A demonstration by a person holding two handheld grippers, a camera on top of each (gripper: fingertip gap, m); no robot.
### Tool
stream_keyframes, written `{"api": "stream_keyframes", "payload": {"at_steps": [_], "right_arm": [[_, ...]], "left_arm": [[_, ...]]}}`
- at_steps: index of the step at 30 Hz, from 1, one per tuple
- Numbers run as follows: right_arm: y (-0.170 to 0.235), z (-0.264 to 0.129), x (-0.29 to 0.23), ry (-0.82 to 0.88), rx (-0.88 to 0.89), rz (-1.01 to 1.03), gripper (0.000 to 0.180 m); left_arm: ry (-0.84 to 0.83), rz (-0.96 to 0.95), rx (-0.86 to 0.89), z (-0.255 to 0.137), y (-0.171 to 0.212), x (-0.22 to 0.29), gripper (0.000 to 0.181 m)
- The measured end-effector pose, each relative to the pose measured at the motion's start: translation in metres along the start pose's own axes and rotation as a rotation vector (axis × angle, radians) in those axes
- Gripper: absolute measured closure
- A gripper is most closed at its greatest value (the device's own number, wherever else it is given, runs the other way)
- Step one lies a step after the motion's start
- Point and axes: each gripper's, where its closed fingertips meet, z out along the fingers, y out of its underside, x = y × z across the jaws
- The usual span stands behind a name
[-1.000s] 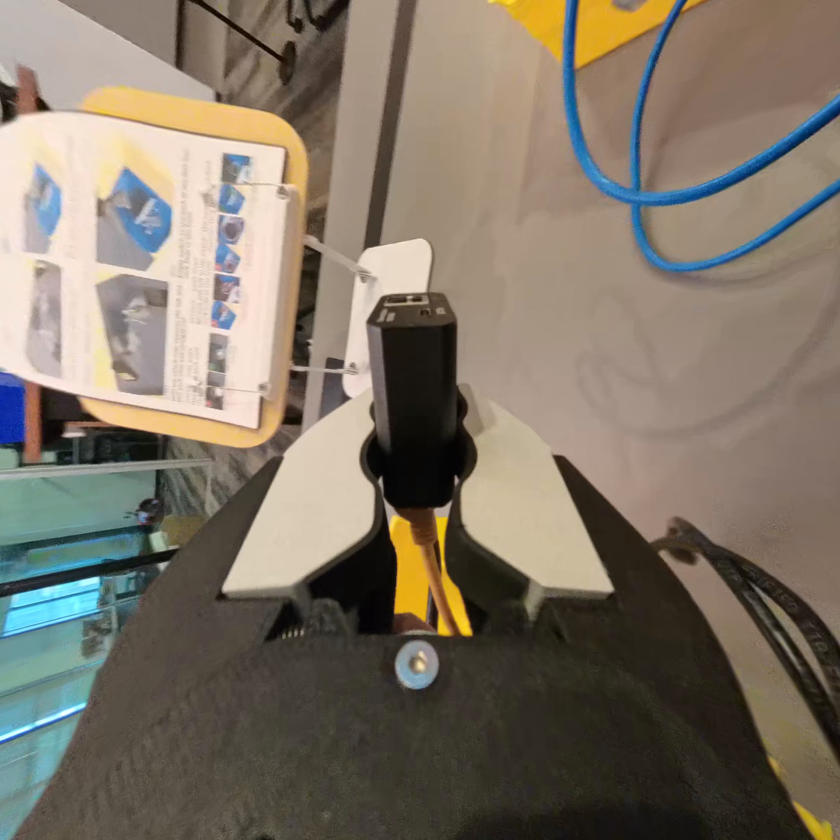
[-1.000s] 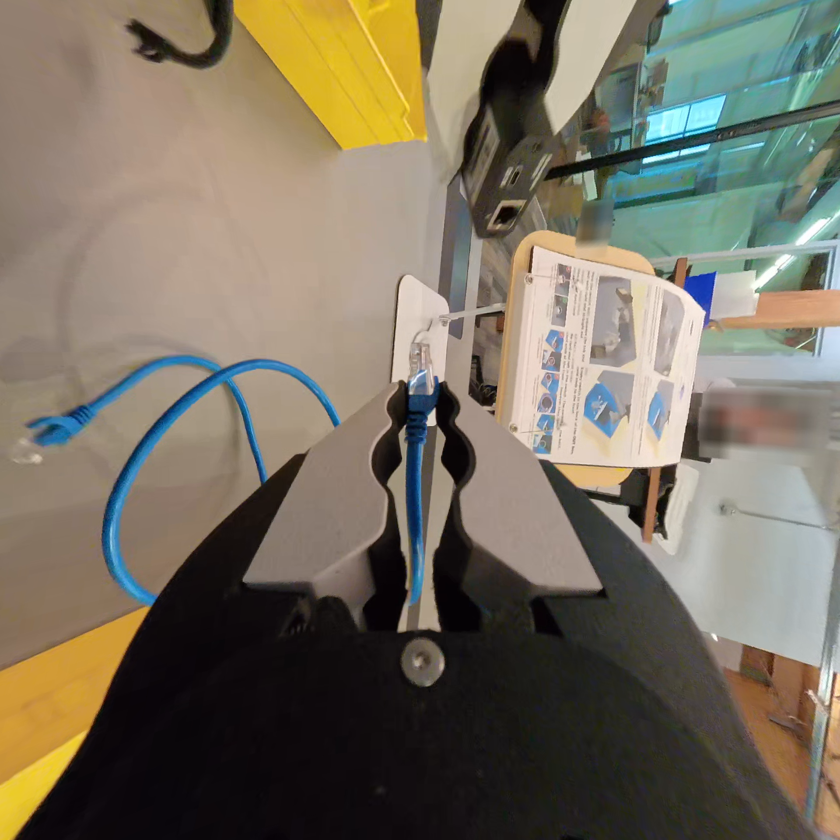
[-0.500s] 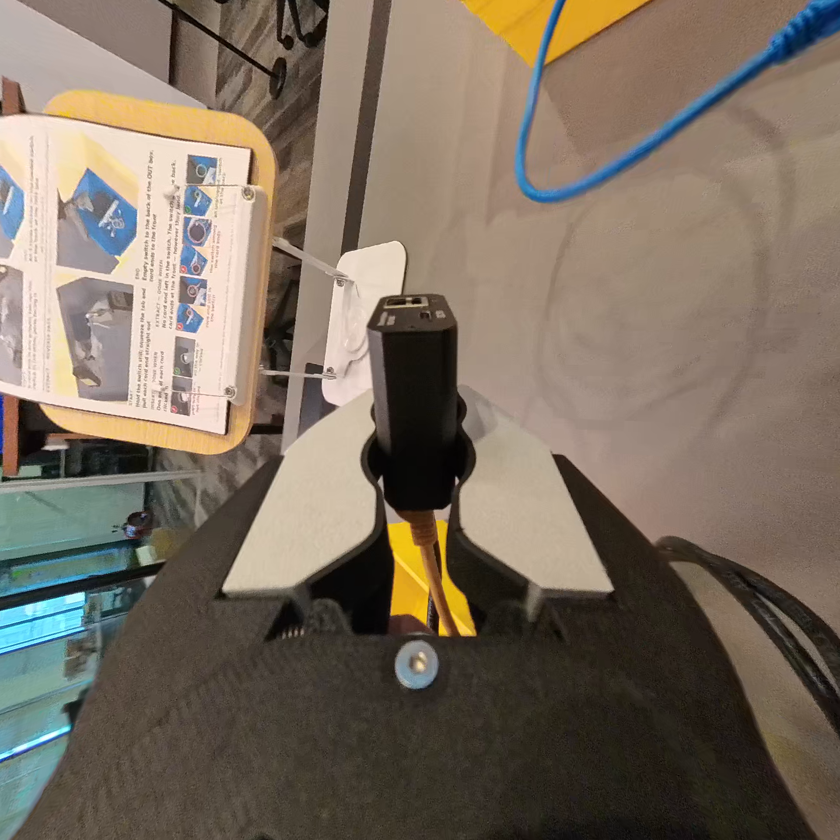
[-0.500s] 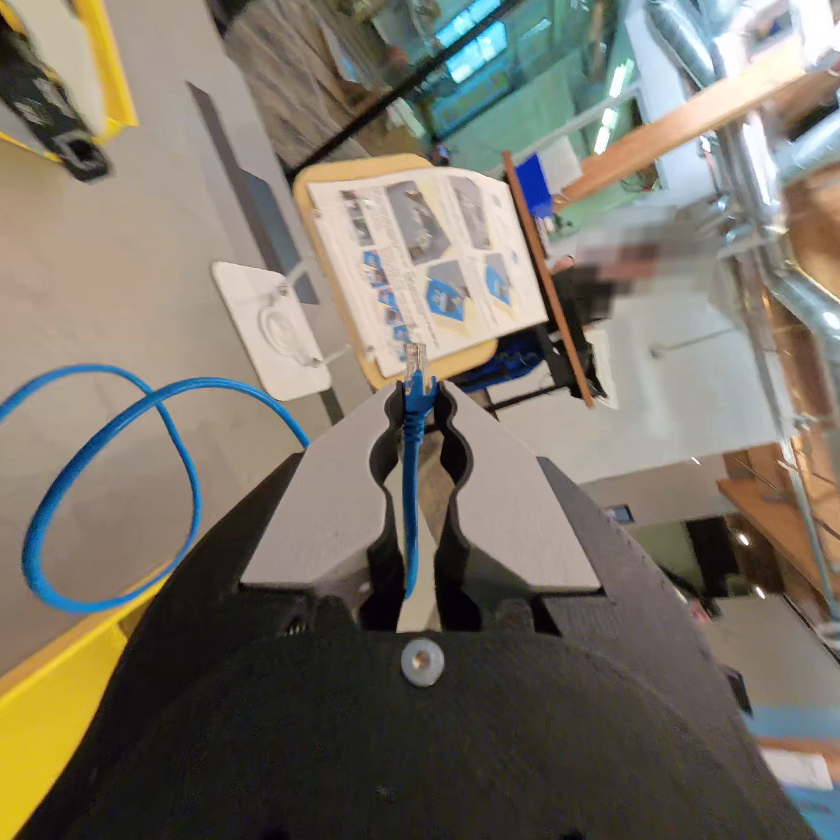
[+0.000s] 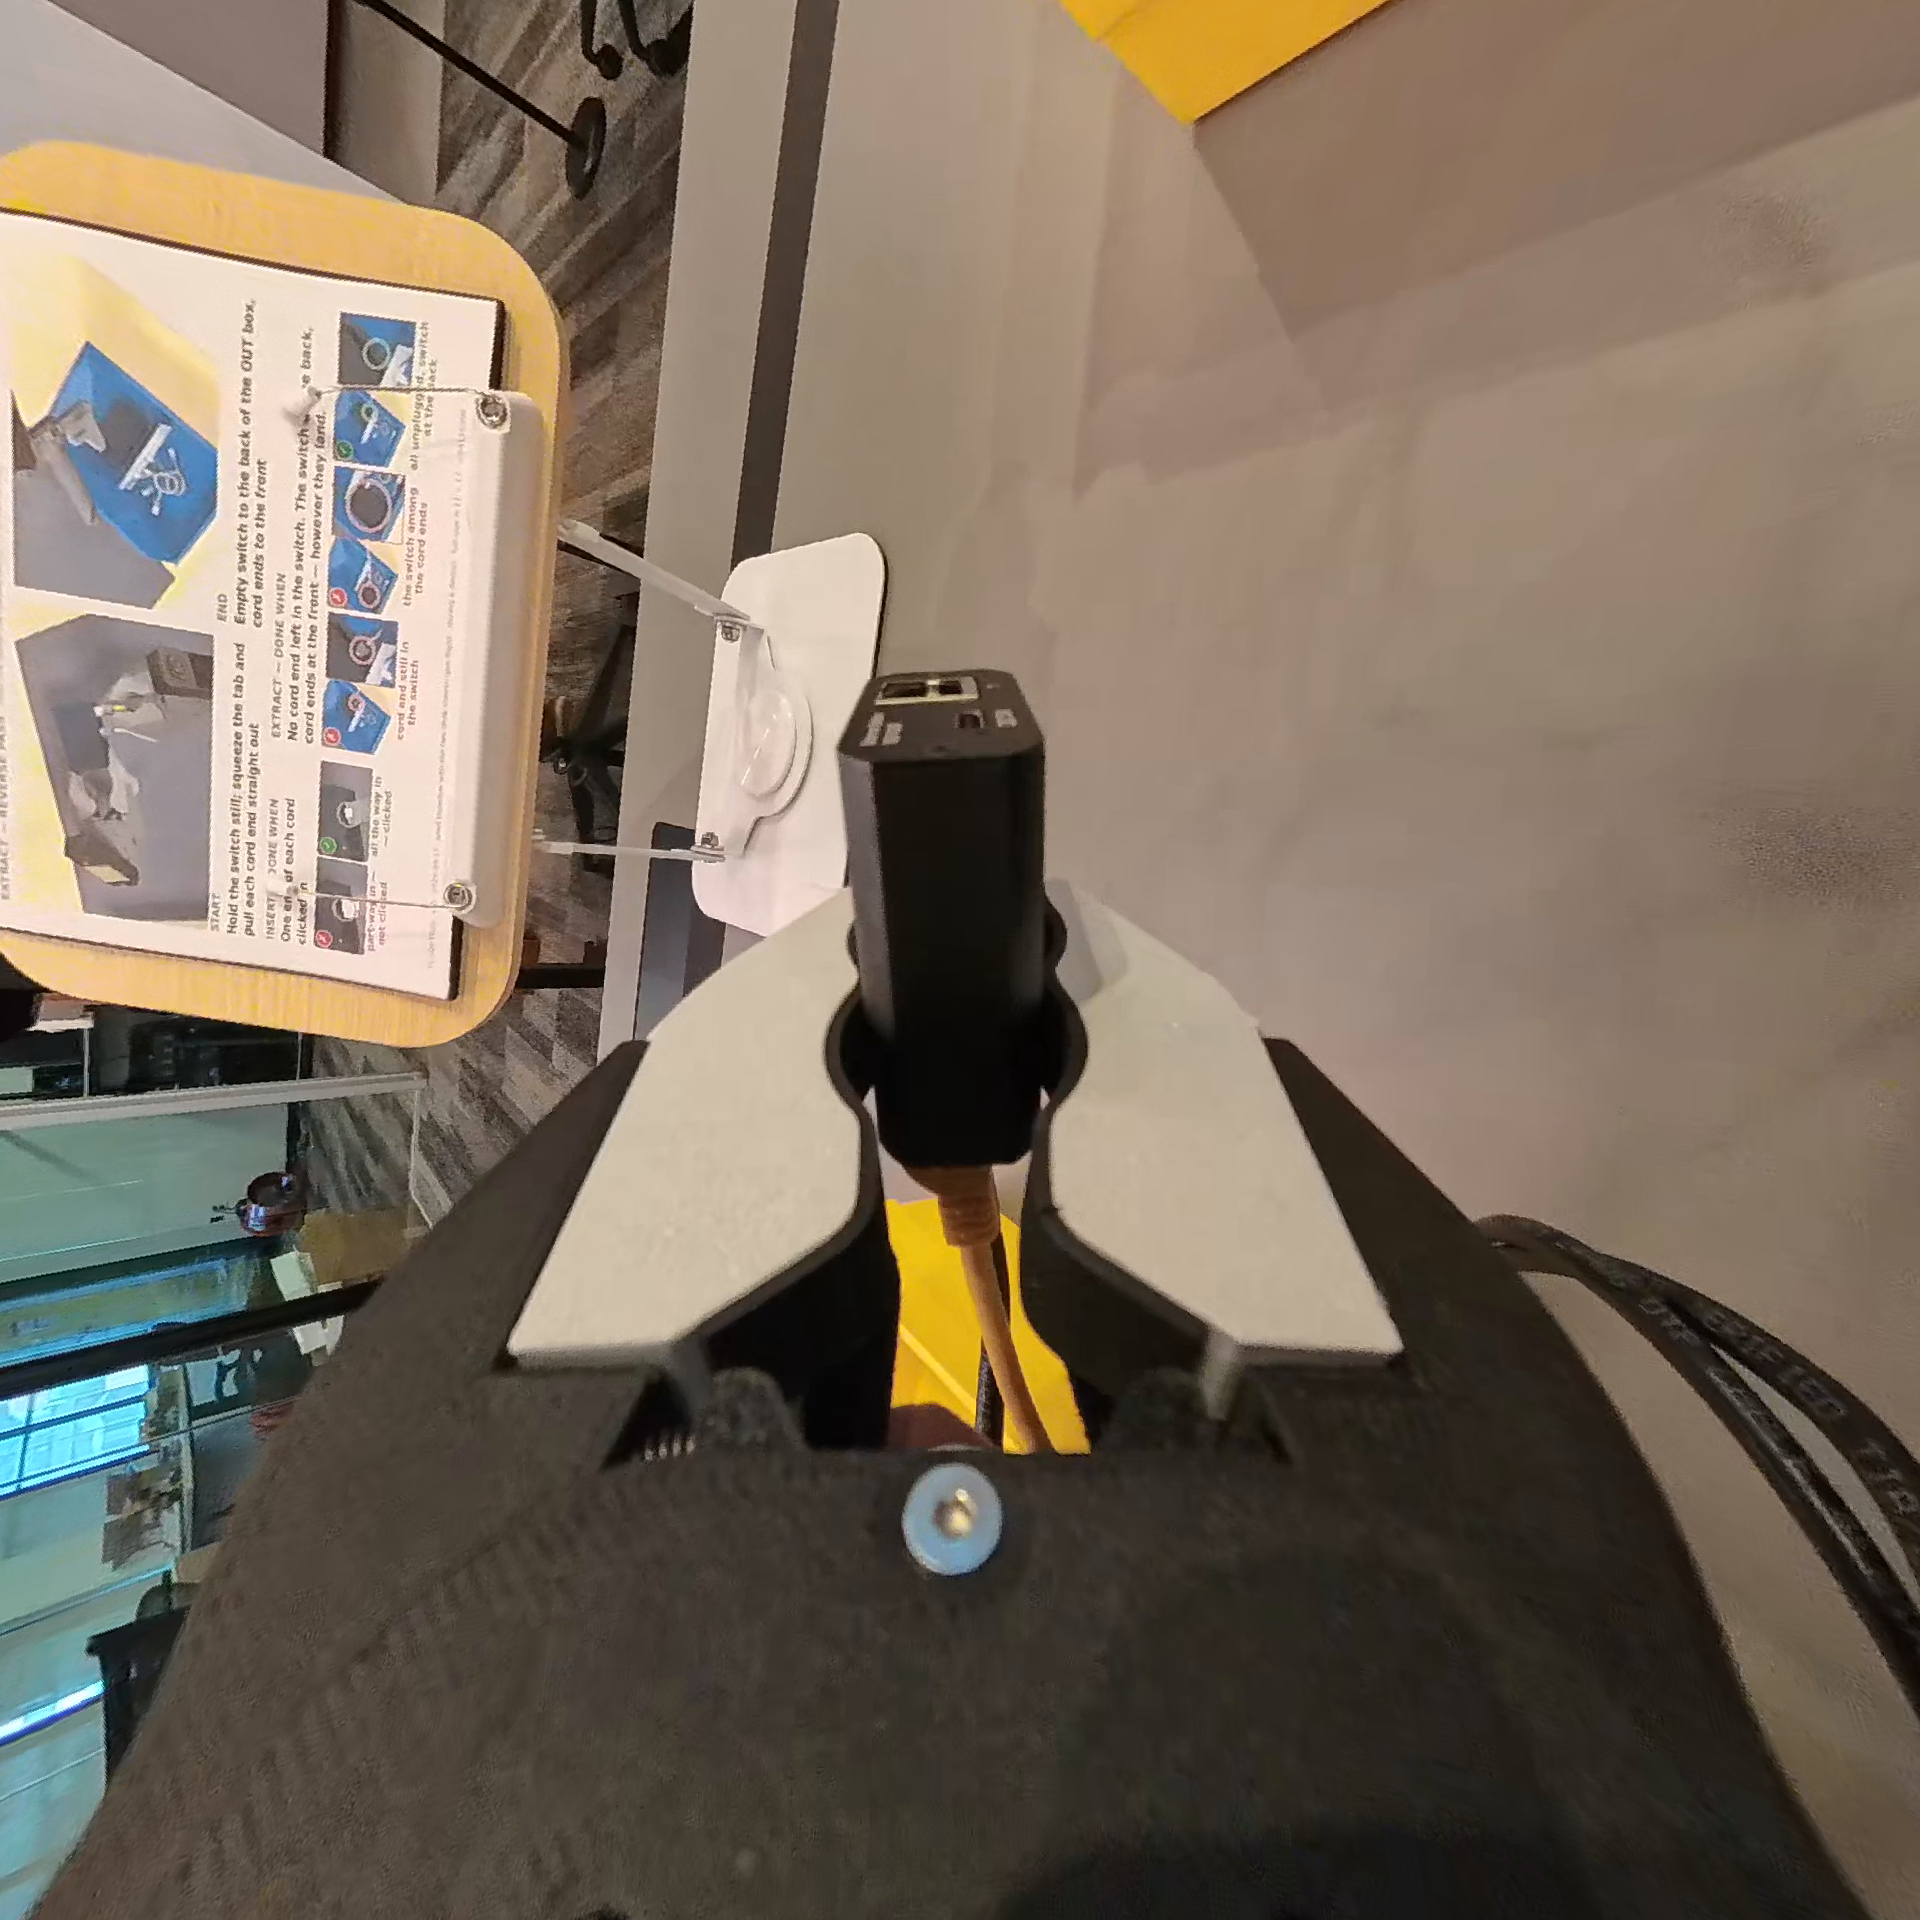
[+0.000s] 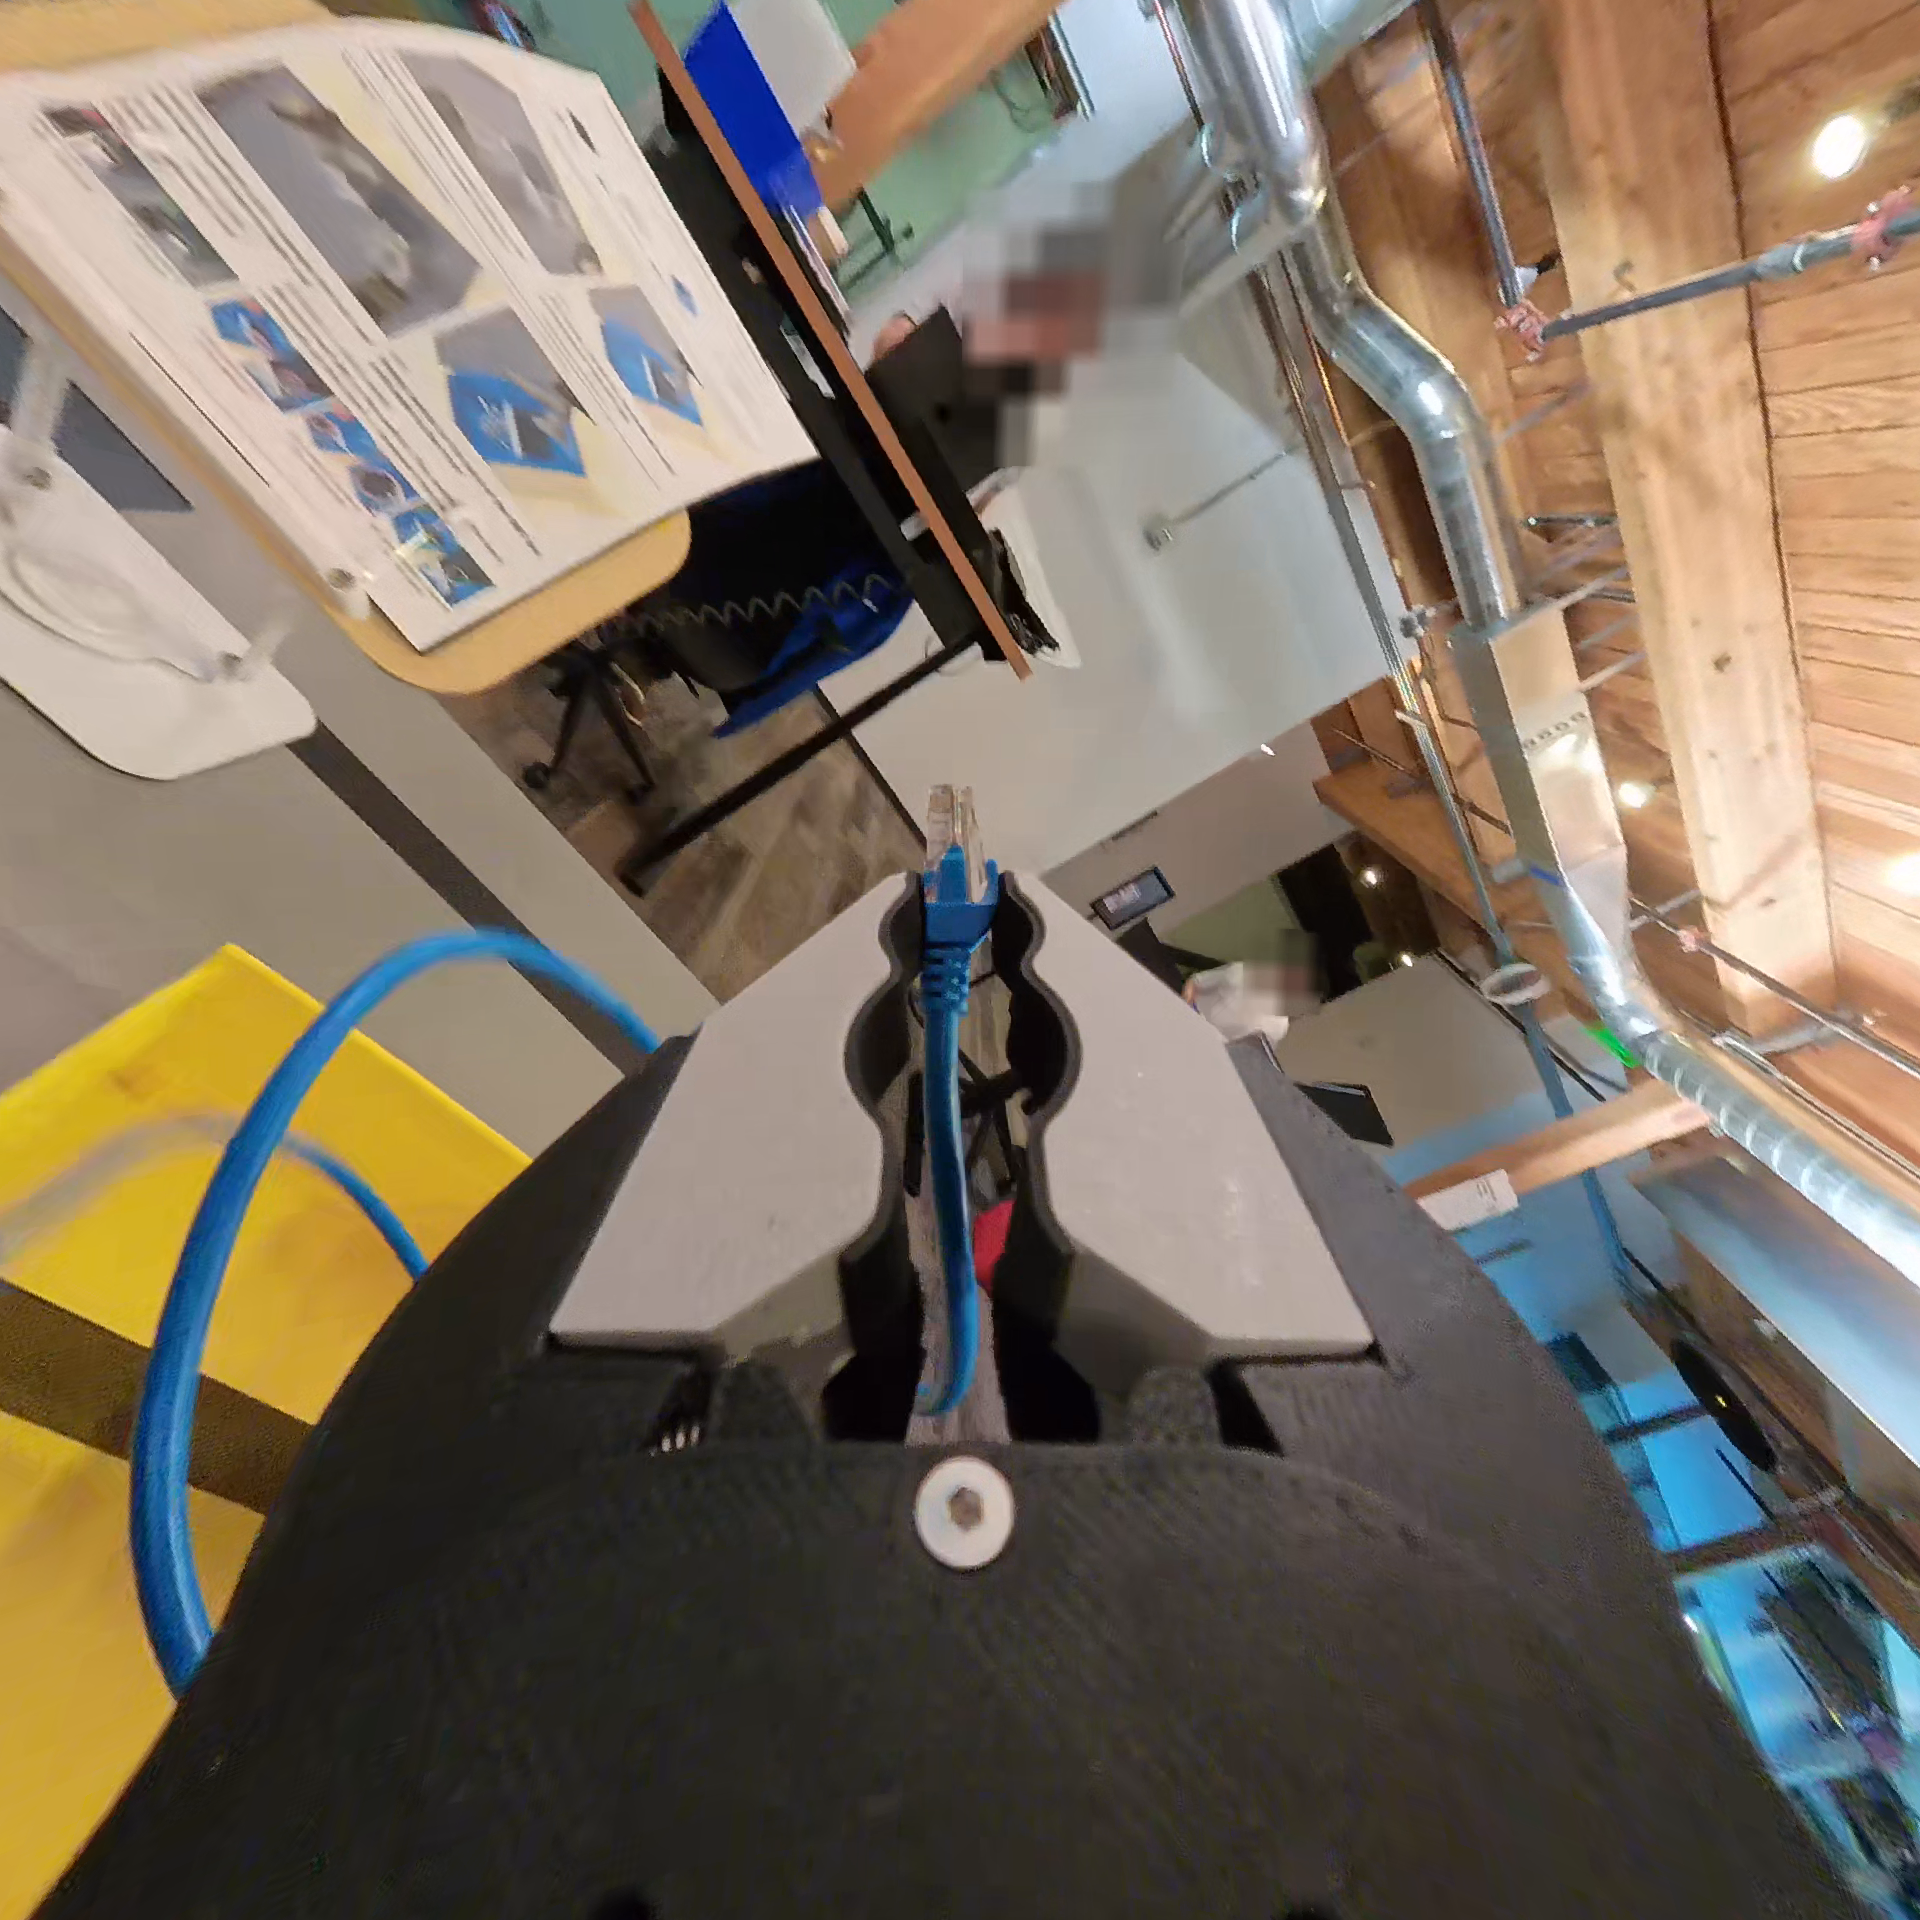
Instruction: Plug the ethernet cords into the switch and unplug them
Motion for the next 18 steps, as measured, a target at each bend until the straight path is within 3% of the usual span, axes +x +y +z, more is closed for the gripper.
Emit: {"api": "stream_keyframes", "payload": {"at_steps": [9, 18], "right_arm": [[0.079, 0.028, -0.058, -0.086, -0.195, 0.001, 0.168], [0.08, 0.017, -0.059, -0.046, -0.177, 0.058, 0.168]], "left_arm": [[0.023, 0.008, -0.004, 0.004, 0.002, 0.01, 0.155], [0.039, 0.003, -0.011, 0.009, 0.005, 0.015, 0.155]]}}
